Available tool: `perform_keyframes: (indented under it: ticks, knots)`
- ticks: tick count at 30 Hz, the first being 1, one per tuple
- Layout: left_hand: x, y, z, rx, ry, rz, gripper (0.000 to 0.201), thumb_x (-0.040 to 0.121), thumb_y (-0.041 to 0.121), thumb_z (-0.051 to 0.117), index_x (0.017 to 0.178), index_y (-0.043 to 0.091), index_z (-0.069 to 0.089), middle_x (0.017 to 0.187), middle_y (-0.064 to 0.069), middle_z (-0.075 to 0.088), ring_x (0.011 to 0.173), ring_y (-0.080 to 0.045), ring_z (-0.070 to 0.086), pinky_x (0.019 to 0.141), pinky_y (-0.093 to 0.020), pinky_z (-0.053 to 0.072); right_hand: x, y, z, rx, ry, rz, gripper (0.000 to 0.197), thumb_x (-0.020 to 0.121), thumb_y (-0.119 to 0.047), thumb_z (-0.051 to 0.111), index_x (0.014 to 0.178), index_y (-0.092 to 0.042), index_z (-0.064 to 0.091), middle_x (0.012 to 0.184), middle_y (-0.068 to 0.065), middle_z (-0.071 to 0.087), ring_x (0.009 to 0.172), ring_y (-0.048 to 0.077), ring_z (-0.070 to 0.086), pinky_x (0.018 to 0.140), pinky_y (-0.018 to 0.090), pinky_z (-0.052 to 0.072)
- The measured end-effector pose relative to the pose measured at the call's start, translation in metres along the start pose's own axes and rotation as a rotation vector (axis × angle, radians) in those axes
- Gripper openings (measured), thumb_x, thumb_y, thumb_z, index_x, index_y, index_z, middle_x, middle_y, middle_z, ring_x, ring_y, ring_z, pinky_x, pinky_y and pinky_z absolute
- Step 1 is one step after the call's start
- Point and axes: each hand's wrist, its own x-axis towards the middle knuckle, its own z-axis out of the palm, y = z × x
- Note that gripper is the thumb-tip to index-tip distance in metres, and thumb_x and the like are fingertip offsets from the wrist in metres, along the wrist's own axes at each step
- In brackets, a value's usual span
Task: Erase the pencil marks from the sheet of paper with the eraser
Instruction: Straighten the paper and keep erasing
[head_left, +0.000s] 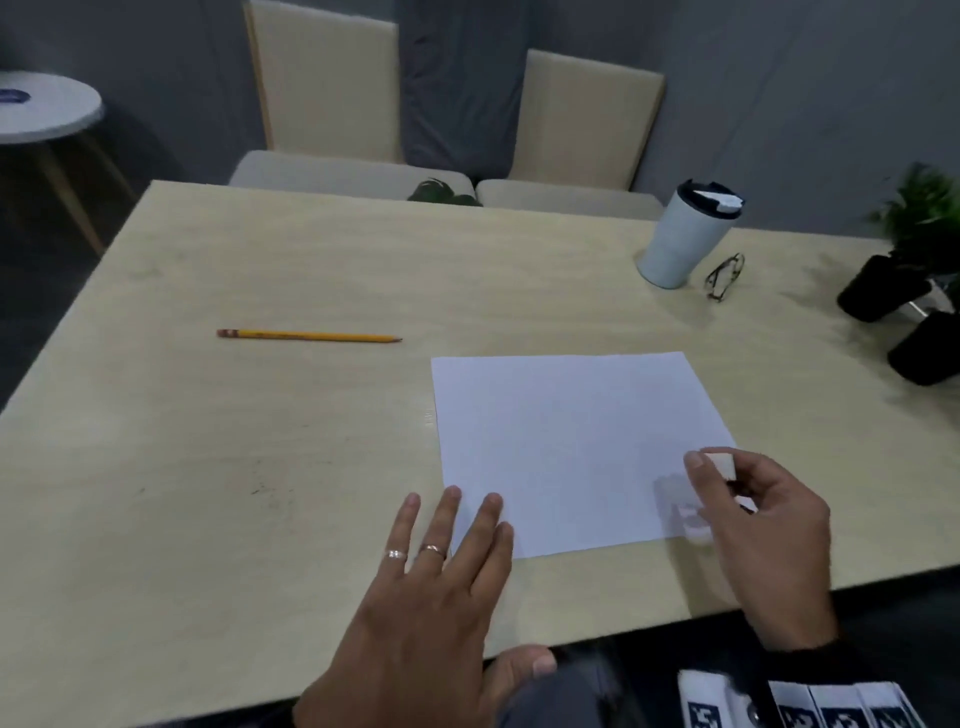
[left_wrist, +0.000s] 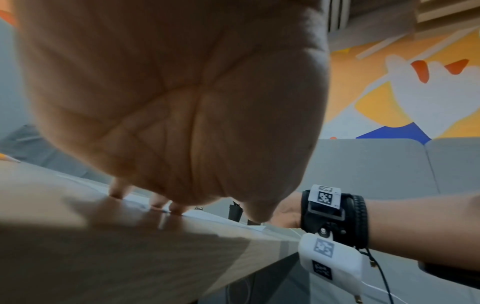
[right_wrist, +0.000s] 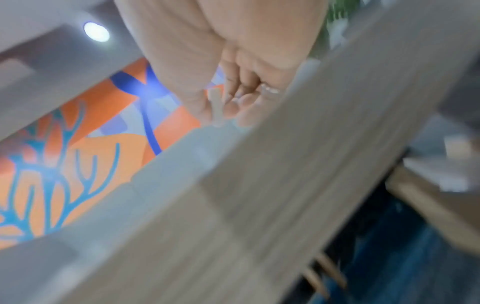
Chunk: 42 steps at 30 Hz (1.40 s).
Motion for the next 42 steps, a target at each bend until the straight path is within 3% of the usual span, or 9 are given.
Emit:
perform_keyframes:
  ticks: [5,10,13,17,23,31,36,39,42]
  knots:
    - [0.002,-0.004,-0.007,-0.044,0.034,-0.005,0.083,0.103,0.075,0.028,0.12,0.007,0.071,0.149,-0.018,0.059,0.141,-0.047,0.051,0.113,-0.064,0.025,-0.033,0.004,-0.012,-0.063,-0.096,-0.003,0.008,0.099,-0.022,0.075,0.092,-0.019,0.077,0.079,-0.003,0.073,0.068,0.015,0.062,0.063,0.016,0.05]
    - [0.0,-0.005,-0.01,-0.13,0.105,0.012,0.067,0.103,0.076,0.034,0.113,0.015,0.058,0.174,-0.013,0.02,0.161,-0.034,0.017,0.12,-0.054,0.023,-0.036,0.012,0.009,-0.15,-0.172,-0.049,0.005,0.097,-0.022,0.079,0.093,-0.023,0.076,0.072,-0.013,0.068,0.062,0.005,0.056,0.063,0.012,0.046]
    - [0.002,-0.003,-0.015,-0.091,0.115,0.002,0.066,0.103,0.076,0.033,0.113,0.015,0.055,0.165,-0.018,0.038,0.155,-0.038,0.033,0.121,-0.059,0.033,-0.031,0.021,0.015,-0.196,-0.151,-0.087,0.007,0.097,-0.027,0.079,0.092,-0.026,0.075,0.074,-0.011,0.067,0.068,0.012,0.058,0.071,0.023,0.05]
    - [0.009,0.01,-0.015,-0.046,0.046,-0.05,0.092,0.096,0.082,0.036,0.144,0.005,0.054,0.157,-0.023,0.047,0.15,-0.046,0.038,0.121,-0.066,0.031,-0.03,0.021,0.017,-0.193,-0.145,-0.112,0.008,0.097,-0.03,0.078,0.092,-0.024,0.075,0.077,-0.004,0.069,0.07,0.015,0.059,0.073,0.031,0.052]
    - [0.023,0.021,-0.009,-0.026,0.003,-0.003,0.117,0.082,0.085,0.047,0.159,-0.003,0.035,0.174,-0.022,0.001,0.163,-0.034,0.0,0.127,-0.058,0.023,-0.031,0.023,0.013,-0.151,-0.152,-0.1,0.004,0.097,-0.027,0.078,0.095,-0.025,0.075,0.078,-0.011,0.068,0.071,0.011,0.056,0.071,0.022,0.05]
    - [0.031,0.023,-0.014,-0.18,0.029,-0.08,0.096,0.098,0.084,0.017,0.169,0.02,0.016,0.175,-0.007,0.015,0.163,-0.026,0.006,0.131,-0.046,0.004,-0.035,0.02,0.013,-0.263,-0.195,-0.216,0.009,0.097,-0.024,0.077,0.091,-0.026,0.071,0.086,-0.008,0.069,0.075,0.015,0.062,0.07,0.022,0.049]
    - [0.034,0.018,-0.016,-0.211,0.138,-0.11,0.053,0.109,0.049,0.032,0.15,0.021,0.049,0.149,-0.004,0.046,0.137,-0.03,0.042,0.12,-0.042,0.024,-0.042,0.012,0.013,-0.172,-0.243,-0.188,0.01,0.095,-0.02,0.079,0.091,-0.027,0.073,0.076,-0.011,0.068,0.066,0.011,0.058,0.065,0.017,0.047]
    - [0.04,0.014,-0.019,-0.221,0.144,-0.135,0.039,0.106,0.041,0.033,0.139,0.028,0.049,0.144,0.001,0.04,0.132,-0.026,0.041,0.115,-0.042,0.028,-0.048,0.009,0.017,-0.266,-0.31,-0.301,0.014,0.094,-0.017,0.08,0.089,-0.026,0.071,0.079,-0.01,0.066,0.069,0.015,0.059,0.066,0.023,0.048]
    - [0.04,0.015,-0.017,-0.19,0.09,-0.18,0.057,0.108,0.046,0.028,0.159,0.023,0.037,0.169,-0.009,0.025,0.156,-0.035,0.022,0.127,-0.047,0.013,-0.047,0.009,0.016,-0.239,-0.283,-0.261,0.013,0.094,-0.017,0.081,0.087,-0.025,0.072,0.078,-0.008,0.066,0.067,0.013,0.058,0.065,0.024,0.049]
